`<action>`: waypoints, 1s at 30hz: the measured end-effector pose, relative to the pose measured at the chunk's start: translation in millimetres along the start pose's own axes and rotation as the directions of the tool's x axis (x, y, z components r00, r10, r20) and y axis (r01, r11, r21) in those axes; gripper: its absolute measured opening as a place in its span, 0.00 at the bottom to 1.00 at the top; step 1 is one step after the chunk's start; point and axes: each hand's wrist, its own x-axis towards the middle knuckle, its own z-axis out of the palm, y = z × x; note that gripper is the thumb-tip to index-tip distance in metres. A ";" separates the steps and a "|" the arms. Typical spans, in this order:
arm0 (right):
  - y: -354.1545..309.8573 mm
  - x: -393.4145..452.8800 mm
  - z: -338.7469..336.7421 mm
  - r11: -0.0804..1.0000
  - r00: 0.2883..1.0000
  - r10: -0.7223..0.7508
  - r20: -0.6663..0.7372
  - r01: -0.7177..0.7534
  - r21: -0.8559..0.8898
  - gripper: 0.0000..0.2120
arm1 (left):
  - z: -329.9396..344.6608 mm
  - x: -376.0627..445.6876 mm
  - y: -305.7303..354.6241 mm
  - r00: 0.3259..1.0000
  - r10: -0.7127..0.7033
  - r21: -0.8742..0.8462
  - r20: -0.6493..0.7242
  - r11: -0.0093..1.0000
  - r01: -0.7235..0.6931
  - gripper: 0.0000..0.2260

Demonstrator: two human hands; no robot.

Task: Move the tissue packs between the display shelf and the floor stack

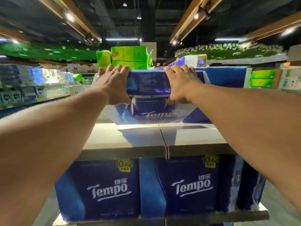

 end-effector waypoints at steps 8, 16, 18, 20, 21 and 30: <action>10.0 69.5 27.9 0.999 0.990 0.043 0.133 -0.044 0.001 0.57 | 51.9 62.7 -23.7 0.995 -0.012 -0.014 0.099 1.000 0.013 0.46; 27.6 133.8 43.7 0.996 0.993 0.083 0.089 -0.085 0.018 0.44 | 76.1 116.8 -29.0 0.995 -0.099 0.117 -0.016 0.988 0.100 0.44; 26.2 148.2 59.6 0.996 0.996 0.093 -0.010 -0.093 0.009 0.34 | 92.0 132.5 -32.5 0.986 -0.165 0.114 -0.015 0.980 0.166 0.35; 23.2 162.1 83.3 0.994 0.993 0.110 -0.047 -0.111 -0.017 0.31 | 114.0 145.4 -33.5 0.982 -0.187 0.137 0.022 0.974 0.182 0.33; 24.8 170.3 93.2 0.993 0.993 0.113 -0.042 -0.114 -0.023 0.33 | 123.5 151.8 -32.8 0.982 -0.187 0.146 0.038 0.973 0.180 0.35; 57.6 238.0 142.9 0.999 1.000 0.009 0.009 -0.009 -0.042 0.58 | 173.3 205.3 -29.7 0.977 -0.193 0.259 0.086 0.952 0.165 0.58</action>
